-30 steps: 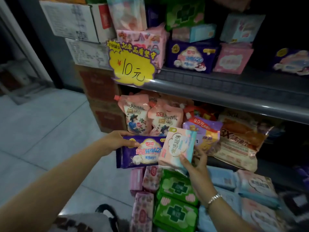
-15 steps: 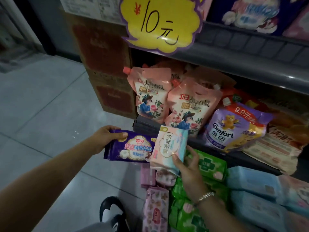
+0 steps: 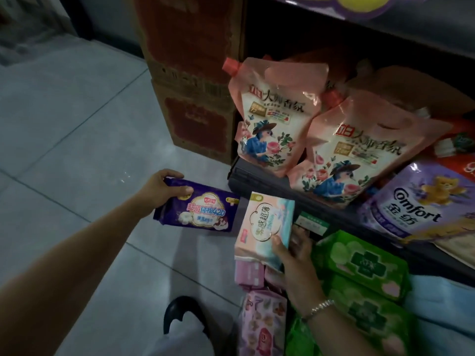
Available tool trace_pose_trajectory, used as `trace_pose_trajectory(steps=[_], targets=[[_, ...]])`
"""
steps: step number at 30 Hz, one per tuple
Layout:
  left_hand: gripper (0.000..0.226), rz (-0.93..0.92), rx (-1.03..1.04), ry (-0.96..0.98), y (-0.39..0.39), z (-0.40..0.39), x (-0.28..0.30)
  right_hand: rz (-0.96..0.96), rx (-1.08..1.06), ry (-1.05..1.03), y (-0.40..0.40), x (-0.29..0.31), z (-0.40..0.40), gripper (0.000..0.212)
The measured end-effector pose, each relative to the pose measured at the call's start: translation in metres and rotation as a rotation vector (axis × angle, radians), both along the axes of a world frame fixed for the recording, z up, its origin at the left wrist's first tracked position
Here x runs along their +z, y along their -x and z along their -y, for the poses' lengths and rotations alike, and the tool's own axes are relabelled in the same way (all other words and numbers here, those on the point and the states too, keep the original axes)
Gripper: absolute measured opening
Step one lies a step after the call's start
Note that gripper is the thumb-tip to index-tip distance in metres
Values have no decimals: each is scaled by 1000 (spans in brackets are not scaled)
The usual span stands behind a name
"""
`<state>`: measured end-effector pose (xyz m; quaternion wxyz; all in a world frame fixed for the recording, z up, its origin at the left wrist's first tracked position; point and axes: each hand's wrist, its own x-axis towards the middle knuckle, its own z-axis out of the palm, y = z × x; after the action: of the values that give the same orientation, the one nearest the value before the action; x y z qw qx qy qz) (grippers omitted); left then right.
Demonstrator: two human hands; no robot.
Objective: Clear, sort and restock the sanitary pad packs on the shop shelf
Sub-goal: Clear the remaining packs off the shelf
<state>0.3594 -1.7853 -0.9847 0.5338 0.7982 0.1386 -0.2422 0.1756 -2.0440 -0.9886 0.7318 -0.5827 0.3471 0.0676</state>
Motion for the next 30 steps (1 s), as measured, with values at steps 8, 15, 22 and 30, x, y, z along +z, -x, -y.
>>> trace_pose_trajectory(steps=[8,15,22,30], targets=[[52,-107,-59,4,-18,10,-50,-26,14,27,-18,-25,-5,46],[69,19,-26,-60,-12,36,-82,-139,71,150,-17,-45,-15,113],[67,45,-142,-132,-1,57,-69,-91,17,-17,-17,-50,-14,86],[38,-189,-317,199,61,100,-21,-79,-58,-83,-1,-44,-16,103]])
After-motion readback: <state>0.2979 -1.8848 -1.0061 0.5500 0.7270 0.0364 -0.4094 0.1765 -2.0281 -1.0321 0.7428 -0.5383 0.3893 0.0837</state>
